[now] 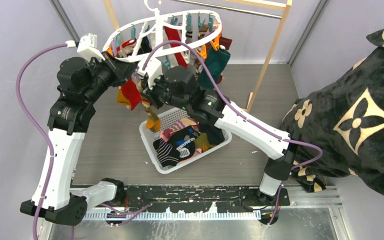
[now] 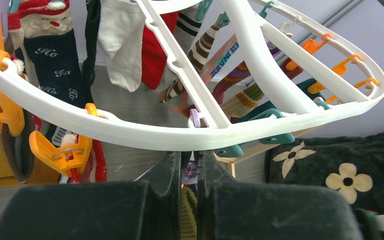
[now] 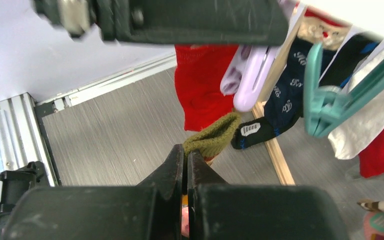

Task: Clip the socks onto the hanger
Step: Clamp the sock onto the hanger.

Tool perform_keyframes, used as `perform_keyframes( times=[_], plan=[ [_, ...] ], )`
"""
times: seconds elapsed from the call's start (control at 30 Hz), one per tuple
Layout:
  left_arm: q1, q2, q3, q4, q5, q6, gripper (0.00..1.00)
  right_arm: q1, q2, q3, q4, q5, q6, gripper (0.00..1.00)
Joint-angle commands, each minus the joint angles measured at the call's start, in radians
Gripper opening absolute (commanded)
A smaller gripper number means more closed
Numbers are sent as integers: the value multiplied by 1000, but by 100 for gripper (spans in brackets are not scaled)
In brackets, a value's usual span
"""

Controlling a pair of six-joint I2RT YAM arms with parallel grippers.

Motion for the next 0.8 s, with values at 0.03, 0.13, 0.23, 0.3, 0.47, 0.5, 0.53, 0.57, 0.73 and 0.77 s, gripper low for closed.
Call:
perform_keyframes(
  times=[0.03, 0.13, 0.23, 0.3, 0.47, 0.5, 0.53, 0.57, 0.73, 0.77],
  plan=[
    [4, 2, 4, -21, -56, 21, 0, -12, -17, 198, -162, -45, -58, 1],
    [4, 2, 8, -22, -61, 20, 0, -21, -91, 139, -151, -63, -37, 1],
    [3, 3, 6, -22, -64, 17, 0, -46, -167, 37, -110, -81, -13, 1],
    [3, 2, 6, -22, -64, 15, 0, -58, -201, -6, -93, -64, -3, 1],
    [3, 0, 3, -22, -62, 11, 0, -73, -297, -87, -77, -8, 4, 1],
    [4, 0, 5, -22, -63, 12, 0, -77, -321, -96, -92, -2, 0, 1],
    [4, 1, 5, -21, -63, 12, 0, -82, -345, -111, -102, 3, 0, 1],
    [3, 1, 6, -21, -62, 12, 0, -91, -375, -132, -108, 5, 2, 1],
    [4, 0, 6, -22, -59, 13, 0, -158, -543, -241, -115, -4, 40, 1],
    [4, 0, 6, -22, -59, 13, 0, -172, -573, -252, -118, -5, 51, 1]
  ],
)
